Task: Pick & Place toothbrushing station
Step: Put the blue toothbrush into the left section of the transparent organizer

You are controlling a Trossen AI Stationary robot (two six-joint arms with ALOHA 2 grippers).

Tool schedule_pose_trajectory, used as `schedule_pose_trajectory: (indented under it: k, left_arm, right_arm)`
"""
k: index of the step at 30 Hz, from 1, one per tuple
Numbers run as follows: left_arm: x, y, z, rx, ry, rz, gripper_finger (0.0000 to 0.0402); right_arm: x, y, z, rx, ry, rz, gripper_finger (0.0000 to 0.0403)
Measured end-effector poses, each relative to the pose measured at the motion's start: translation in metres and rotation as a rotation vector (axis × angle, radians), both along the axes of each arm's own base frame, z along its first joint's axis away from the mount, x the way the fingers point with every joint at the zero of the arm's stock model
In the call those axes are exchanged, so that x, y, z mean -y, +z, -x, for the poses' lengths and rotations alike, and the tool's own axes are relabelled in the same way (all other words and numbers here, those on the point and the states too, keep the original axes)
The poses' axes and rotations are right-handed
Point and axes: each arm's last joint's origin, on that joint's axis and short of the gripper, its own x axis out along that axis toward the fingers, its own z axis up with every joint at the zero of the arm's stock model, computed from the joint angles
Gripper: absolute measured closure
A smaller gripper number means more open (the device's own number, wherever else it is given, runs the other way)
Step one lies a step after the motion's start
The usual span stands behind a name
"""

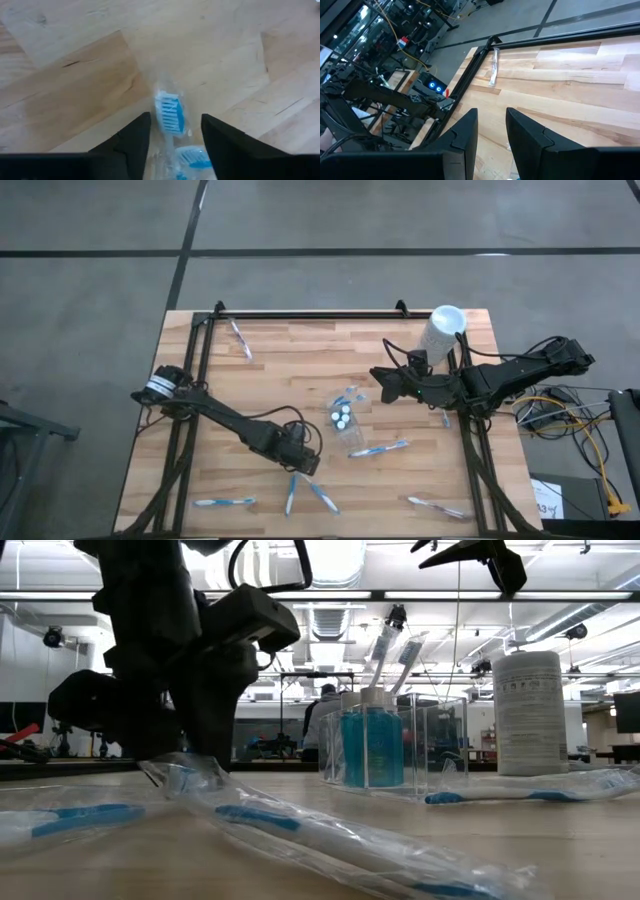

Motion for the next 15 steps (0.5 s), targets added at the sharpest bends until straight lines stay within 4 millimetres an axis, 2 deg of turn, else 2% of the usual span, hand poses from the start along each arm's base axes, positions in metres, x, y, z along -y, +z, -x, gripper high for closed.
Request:
schedule_pose_trajectory:
  k: [8,15]
  left_arm:
    - [0.0,0.0,-0.0001,0.001,-0.005,-0.002,0.0311]
    - [0.0,0.0002,-0.0001,0.003,-0.004,-0.003,0.0359]
  right_arm:
    - [0.0,0.0,0.0,-0.001,0.0,0.001,0.0305]
    - [0.0001,0.0,0.0,-0.001,0.0,0.002,0.0305]
